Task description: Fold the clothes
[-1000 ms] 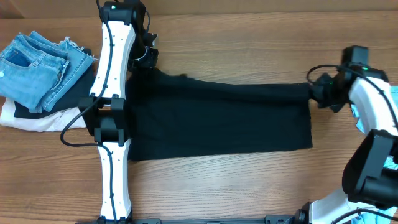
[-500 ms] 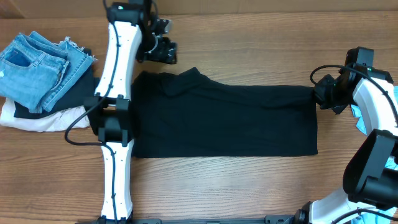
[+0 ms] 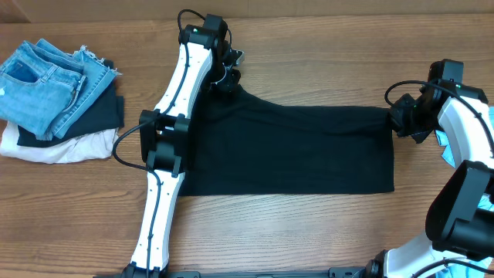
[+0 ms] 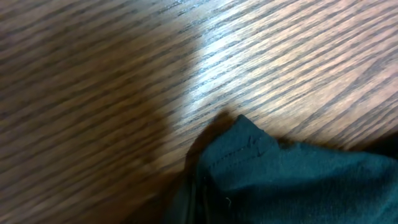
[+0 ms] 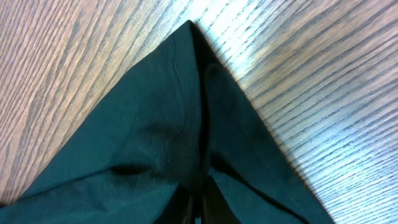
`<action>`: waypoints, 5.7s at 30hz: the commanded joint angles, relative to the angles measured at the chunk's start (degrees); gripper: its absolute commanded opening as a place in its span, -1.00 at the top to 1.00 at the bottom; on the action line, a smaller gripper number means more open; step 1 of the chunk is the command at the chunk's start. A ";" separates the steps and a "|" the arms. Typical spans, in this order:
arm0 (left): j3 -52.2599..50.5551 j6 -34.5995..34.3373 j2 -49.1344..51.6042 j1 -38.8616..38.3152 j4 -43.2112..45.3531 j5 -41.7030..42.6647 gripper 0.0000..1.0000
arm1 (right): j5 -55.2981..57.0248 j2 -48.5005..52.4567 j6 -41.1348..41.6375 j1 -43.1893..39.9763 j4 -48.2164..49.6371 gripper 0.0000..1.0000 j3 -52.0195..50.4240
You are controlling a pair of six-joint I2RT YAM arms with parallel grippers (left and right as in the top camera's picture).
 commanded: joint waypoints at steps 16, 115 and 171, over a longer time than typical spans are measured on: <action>4.81 -2.19 -14.75 -0.11 -18.99 -6.29 0.92 | -0.09 -1.33 -0.42 0.24 -1.31 0.92 1.31; -58.64 -13.92 -37.27 14.80 14.40 -10.03 0.87 | -12.90 -1.31 -12.35 0.26 -9.73 -0.25 1.25; -24.02 -14.08 -86.27 21.55 -11.54 -15.78 -0.60 | -27.06 9.55 -33.83 -13.53 0.15 -0.25 -11.58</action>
